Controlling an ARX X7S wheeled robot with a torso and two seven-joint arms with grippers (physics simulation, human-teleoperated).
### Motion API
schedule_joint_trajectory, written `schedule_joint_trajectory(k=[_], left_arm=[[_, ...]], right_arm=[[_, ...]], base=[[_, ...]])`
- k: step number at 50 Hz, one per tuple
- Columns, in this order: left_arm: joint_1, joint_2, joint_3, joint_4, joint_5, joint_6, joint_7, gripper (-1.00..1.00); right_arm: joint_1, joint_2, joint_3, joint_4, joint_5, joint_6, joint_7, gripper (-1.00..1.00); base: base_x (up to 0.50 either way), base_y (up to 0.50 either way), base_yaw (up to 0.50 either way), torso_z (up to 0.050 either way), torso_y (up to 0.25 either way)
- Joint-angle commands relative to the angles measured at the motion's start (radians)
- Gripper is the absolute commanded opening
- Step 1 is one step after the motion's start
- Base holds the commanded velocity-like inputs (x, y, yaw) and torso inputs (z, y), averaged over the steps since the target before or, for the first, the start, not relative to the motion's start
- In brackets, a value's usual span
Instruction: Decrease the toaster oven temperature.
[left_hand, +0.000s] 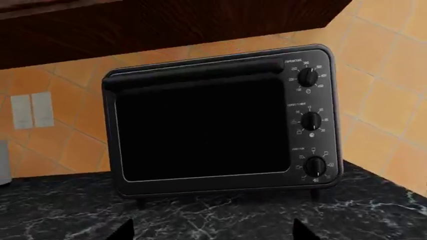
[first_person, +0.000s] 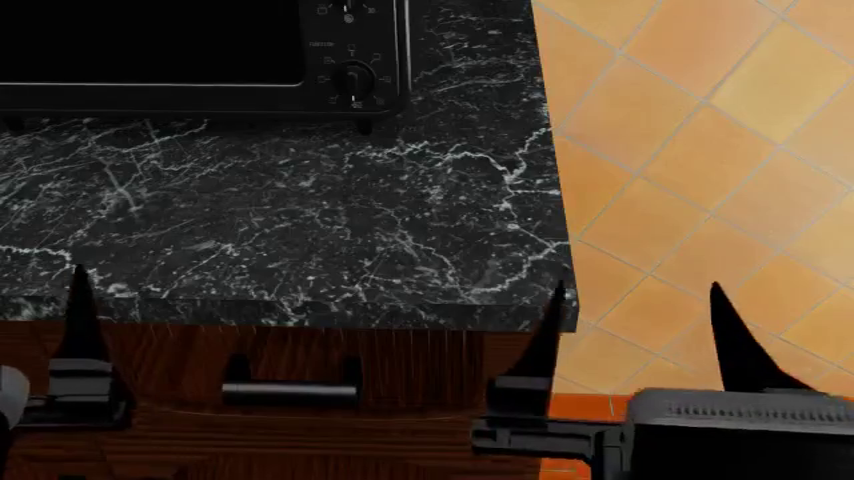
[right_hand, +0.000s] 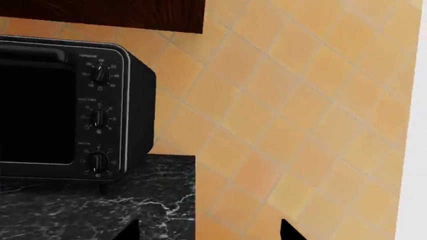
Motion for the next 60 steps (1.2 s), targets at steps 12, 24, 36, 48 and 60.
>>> schedule_joint_trajectory(k=[12,24,36,48,60], left_arm=[[-0.162,-0.036,-0.037,0.298,-0.03,-0.254,-0.022,1.0],[-0.135,-0.043,-0.042,0.284,-0.028,-0.21,-0.037,1.0],[-0.128,-0.048,-0.027,0.283,-0.027,-0.202,-0.05,1.0],[-0.135,-0.055,-0.024,0.29,-0.036,-0.212,-0.057,1.0],[-0.126,-0.061,-0.03,0.297,-0.047,-0.205,-0.064,1.0]], right_arm=[[0.226,0.026,0.063,-0.319,0.071,0.331,0.012,1.0],[0.219,0.028,0.059,-0.307,0.094,0.318,0.024,1.0],[0.192,0.032,0.066,-0.297,0.118,0.289,0.029,1.0],[0.183,0.045,0.058,-0.301,0.131,0.286,0.041,1.0],[0.182,0.057,0.05,-0.313,0.148,0.296,0.056,1.0]], base=[[0.0,0.0,0.0,0.0,0.0],[0.0,0.07,0.0,0.0,0.0],[0.0,0.31,0.0,0.0,0.0],[0.0,0.32,0.0,0.0,0.0],[0.0,0.32,0.0,0.0,0.0]])
